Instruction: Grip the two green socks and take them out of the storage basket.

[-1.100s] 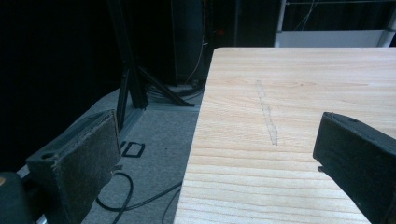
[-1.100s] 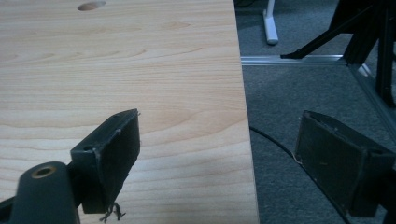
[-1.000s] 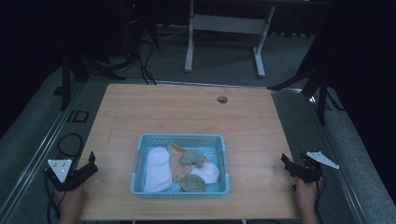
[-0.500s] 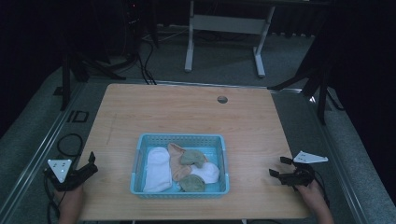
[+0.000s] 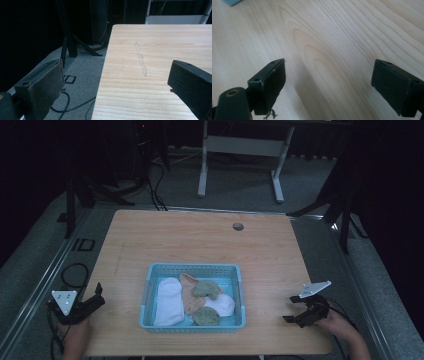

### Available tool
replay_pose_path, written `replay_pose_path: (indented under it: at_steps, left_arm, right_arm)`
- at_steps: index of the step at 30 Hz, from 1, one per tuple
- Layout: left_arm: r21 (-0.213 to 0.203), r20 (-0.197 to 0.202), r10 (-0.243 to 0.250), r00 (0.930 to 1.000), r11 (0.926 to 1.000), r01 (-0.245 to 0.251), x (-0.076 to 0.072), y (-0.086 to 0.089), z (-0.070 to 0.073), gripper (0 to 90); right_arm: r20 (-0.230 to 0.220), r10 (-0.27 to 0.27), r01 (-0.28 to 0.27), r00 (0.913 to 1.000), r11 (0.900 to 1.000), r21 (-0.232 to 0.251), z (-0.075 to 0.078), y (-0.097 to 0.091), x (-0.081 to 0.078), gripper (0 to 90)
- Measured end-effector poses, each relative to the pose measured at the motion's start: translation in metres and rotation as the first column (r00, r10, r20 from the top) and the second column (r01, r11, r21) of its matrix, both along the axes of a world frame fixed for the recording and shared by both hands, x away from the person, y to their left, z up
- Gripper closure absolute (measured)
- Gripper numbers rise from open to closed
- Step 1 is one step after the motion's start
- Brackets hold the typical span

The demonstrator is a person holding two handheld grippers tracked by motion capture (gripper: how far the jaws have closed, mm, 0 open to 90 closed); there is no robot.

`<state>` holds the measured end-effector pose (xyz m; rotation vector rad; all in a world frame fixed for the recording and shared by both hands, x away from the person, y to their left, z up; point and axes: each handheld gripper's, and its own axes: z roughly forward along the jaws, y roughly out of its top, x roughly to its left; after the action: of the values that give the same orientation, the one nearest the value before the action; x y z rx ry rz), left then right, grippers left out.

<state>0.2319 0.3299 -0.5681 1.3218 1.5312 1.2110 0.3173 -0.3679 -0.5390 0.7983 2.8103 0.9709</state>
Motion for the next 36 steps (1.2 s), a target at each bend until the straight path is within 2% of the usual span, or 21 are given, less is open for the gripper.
replay_pose_path:
  at_steps: [4,7,10,12,14,17,19,20,22,25,26,29,31,36]
  left_arm:
    - [-0.005,0.001,-0.002,1.0,1.0,0.002,0.0,0.0,0.0,0.3]
    - [-0.006,0.001,-0.002,1.0,1.0,0.002,0.0,0.0,0.0,0.4]
    - [-0.004,0.001,-0.003,1.0,1.0,0.003,0.0,0.0,0.0,0.4]
    - [-0.004,0.0,-0.003,1.0,1.0,0.003,0.0,0.0,0.0,0.4]
    - [-0.004,0.0,-0.003,1.0,1.0,0.003,0.0,0.0,0.0,0.4]
    - [-0.005,0.0,-0.004,1.0,1.0,0.004,0.0,0.0,0.0,0.3]
    - [-0.005,-0.001,-0.004,1.0,1.0,0.004,0.0,0.0,0.0,0.4]
    - [-0.005,-0.001,-0.005,1.0,1.0,0.005,0.0,0.0,0.0,0.4]
    - [-0.004,-0.003,-0.006,1.0,1.0,0.006,0.0,0.0,0.0,0.4]
    - [-0.004,-0.004,-0.007,1.0,1.0,0.007,0.0,0.0,0.0,0.4]
    - [-0.004,-0.003,-0.007,1.0,1.0,0.007,0.0,0.0,0.0,0.4]
    - [-0.005,-0.004,-0.009,1.0,1.0,0.009,0.0,0.0,0.0,0.4]
    - [-0.005,-0.006,-0.008,1.0,1.0,0.008,0.0,0.0,0.0,0.4]
    - [-0.005,-0.008,-0.009,0.9999,1.0,0.008,0.0,0.0,0.0,0.4]
  right_arm:
    - [-0.02,0.043,-0.043,0.9989,0.999,-0.01,0.004,0.008,0.001,13.0]
    - [-0.038,0.075,-0.077,0.9964,0.9963,-0.038,0.006,0.014,0.001,13.1]
    - [-0.051,0.119,-0.124,0.9916,0.9876,-0.097,0.008,0.022,0.0,13.1]
    - [-0.042,0.123,-0.127,0.9915,0.9839,-0.126,0.01,0.026,0.001,13.1]
    - [-0.057,0.132,-0.139,0.9896,0.9817,-0.131,0.014,0.029,0.001,13.3]
    - [-0.073,0.161,-0.17,0.9843,0.9749,-0.144,0.018,0.035,0.0,13.3]
    - [-0.075,0.188,-0.198,0.9793,0.9651,-0.171,0.021,0.04,-0.003,13.1]
    - [-0.085,0.211,-0.223,0.9738,0.9569,-0.186,0.022,0.044,-0.005,13.1]
    - [-0.104,0.213,-0.229,0.9716,0.9556,-0.185,0.024,0.049,-0.006,13.1]
    - [-0.089,0.191,-0.206,0.9775,0.9567,-0.206,0.028,0.056,-0.006,13.4]
    - [-0.097,0.195,-0.211,0.976,0.9555,-0.206,0.03,0.059,-0.005,13.4]
    - [-0.06,0.204,-0.212,0.9771,0.9524,-0.219,0.035,0.063,-0.004,14.7]
    - [-0.067,0.212,-0.221,0.975,0.9517,-0.213,0.037,0.066,-0.003,14.7]
    - [-0.054,0.231,-0.237,0.9716,0.9514,-0.197,0.045,0.074,-0.002,14.4]
